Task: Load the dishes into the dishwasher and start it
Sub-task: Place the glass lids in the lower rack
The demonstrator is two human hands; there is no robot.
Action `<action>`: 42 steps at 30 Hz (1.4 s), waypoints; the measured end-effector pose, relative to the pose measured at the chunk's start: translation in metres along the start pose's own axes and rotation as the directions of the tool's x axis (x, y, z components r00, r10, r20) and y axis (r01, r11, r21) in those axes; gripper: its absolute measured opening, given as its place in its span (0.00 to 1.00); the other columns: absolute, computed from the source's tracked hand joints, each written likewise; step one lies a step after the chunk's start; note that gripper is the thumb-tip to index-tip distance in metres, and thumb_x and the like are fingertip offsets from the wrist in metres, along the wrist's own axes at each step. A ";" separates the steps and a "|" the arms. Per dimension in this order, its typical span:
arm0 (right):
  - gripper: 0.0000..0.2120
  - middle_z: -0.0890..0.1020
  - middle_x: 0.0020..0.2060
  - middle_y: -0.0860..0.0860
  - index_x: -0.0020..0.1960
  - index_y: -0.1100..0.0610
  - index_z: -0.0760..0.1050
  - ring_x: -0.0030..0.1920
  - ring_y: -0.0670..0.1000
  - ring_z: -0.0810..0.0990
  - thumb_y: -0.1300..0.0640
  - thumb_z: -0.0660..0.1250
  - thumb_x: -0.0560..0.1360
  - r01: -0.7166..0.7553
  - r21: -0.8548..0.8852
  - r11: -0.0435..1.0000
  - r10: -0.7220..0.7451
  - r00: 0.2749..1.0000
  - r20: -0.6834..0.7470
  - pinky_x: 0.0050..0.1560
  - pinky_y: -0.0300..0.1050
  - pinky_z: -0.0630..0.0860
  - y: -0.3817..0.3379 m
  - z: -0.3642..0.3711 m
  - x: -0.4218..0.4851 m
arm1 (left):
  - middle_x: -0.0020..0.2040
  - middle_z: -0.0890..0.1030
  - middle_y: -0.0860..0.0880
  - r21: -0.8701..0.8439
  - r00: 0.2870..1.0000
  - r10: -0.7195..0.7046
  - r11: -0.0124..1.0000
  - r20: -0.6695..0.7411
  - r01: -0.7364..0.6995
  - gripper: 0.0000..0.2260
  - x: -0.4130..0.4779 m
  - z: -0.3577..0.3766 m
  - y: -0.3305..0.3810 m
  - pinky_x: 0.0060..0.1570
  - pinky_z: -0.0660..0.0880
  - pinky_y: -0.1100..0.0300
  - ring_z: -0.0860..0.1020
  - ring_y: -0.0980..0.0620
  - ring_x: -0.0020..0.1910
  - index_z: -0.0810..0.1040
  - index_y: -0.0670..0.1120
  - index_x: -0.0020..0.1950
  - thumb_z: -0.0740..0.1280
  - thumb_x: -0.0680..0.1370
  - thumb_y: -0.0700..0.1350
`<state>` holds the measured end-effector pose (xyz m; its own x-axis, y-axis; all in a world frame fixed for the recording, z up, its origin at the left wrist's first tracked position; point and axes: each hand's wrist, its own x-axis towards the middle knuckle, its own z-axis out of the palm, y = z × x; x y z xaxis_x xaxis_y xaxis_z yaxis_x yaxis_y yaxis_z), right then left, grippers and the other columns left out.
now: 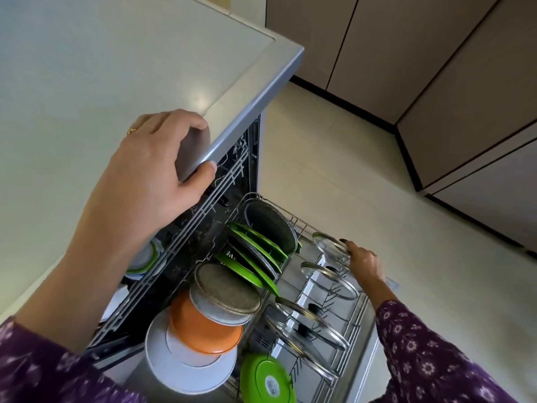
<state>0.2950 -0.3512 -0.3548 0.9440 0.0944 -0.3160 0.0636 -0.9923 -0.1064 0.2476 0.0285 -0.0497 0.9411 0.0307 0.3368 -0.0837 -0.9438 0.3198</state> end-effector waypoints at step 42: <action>0.12 0.74 0.36 0.53 0.56 0.57 0.78 0.33 0.49 0.72 0.63 0.57 0.79 -0.206 0.060 0.977 0.194 0.968 0.158 0.37 0.42 0.70 -0.001 0.029 0.031 | 0.55 0.79 0.51 -0.010 1.000 -0.004 1.000 -0.002 0.004 0.18 0.001 0.002 -0.003 0.49 0.65 0.65 0.74 0.48 0.55 0.73 0.45 0.60 0.70 0.72 0.47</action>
<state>0.3150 -0.3449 -0.3921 0.8754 -0.0884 -0.4752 -0.1512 -0.9839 -0.0956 0.2492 0.0302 -0.0523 0.9408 0.0348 0.3372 -0.0836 -0.9402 0.3303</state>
